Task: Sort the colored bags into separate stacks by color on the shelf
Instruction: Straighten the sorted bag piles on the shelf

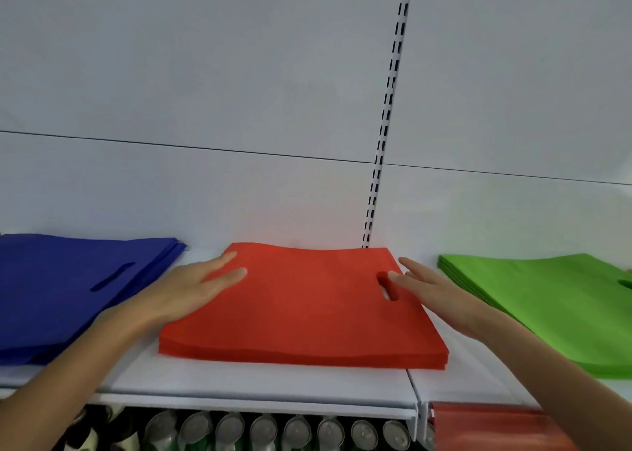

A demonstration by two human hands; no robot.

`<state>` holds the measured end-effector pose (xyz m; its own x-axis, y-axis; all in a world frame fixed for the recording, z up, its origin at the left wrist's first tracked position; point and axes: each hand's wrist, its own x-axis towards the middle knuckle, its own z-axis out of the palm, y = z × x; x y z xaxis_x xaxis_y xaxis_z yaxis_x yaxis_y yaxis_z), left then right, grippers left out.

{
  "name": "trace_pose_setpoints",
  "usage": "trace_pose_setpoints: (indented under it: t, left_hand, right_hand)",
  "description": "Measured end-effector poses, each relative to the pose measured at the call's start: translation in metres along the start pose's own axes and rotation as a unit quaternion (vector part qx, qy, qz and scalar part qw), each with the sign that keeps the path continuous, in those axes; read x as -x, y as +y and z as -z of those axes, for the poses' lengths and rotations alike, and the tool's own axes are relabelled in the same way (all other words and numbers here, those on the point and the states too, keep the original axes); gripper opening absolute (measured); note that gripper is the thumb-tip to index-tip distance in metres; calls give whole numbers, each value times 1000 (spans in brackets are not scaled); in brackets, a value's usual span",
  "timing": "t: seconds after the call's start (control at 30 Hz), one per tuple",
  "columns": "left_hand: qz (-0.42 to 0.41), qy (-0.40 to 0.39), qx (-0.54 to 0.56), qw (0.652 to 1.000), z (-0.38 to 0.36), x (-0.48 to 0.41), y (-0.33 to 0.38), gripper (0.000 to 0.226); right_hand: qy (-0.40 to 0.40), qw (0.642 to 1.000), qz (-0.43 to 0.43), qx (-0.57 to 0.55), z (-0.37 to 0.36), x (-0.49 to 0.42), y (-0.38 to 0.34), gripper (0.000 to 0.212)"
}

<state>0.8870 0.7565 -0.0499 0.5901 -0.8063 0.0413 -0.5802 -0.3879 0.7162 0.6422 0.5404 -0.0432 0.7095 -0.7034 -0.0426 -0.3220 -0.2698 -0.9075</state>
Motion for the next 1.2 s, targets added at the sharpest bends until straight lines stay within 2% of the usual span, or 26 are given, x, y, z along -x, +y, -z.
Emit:
trace_pose_setpoints:
  t: [0.07,0.13,0.3,0.33,0.37,0.4,0.5,0.57,0.67,0.73,0.83,0.9,0.97,1.0,1.1,1.2]
  left_hand:
    - [4,-29,-33,999,-1,5,-7,100]
    - [3,-40,-53,998,-6,7,-8,113]
    - [-20,12,-60,998,-5,11,-6,93]
    - [-32,35,-72,996,-1,15,-6,92]
    - [-45,60,-83,994,4,19,-5,95]
    - [-58,83,-93,991,11,25,-6,96]
    - [-84,125,-116,982,25,47,-20,87]
    - [-76,152,-102,980,39,66,-37,82]
    - [-35,191,-83,978,73,94,-70,74]
    - [0,208,-92,974,103,110,-98,80]
    - [41,209,-93,973,142,124,-143,114]
    - [47,199,-112,972,160,124,-174,134]
    - [38,174,-158,971,174,116,-200,137]
    - [29,162,-177,970,182,111,-210,137]
    - [15,118,-208,971,210,104,-229,135]
    - [-4,73,-225,972,239,105,-245,136]
  right_hand:
    - [1,1000,17,17,4,1,10,43]
    - [-5,999,10,41,2,2,19,58]
    - [-4,992,22,120,-1,13,17,96]
    - [1,991,24,134,2,14,16,84]
    - [7,988,26,151,5,18,11,63]
    - [15,985,35,170,9,20,6,53]
    - [57,966,84,237,14,18,-10,75]
    - [45,959,120,254,-2,20,-26,80]
    - [2,945,150,291,-41,20,-51,100]
    - [-16,938,179,297,-68,20,-67,93]
    - [-43,931,196,304,-113,21,-82,88]
    - [-59,923,202,324,-146,25,-92,108]
    - [-65,918,199,336,-180,27,-101,134]
    - [-67,917,198,339,-198,26,-105,137]
    - [-92,924,169,330,-254,28,-118,122]
    - [-117,928,133,327,-297,30,-129,129]
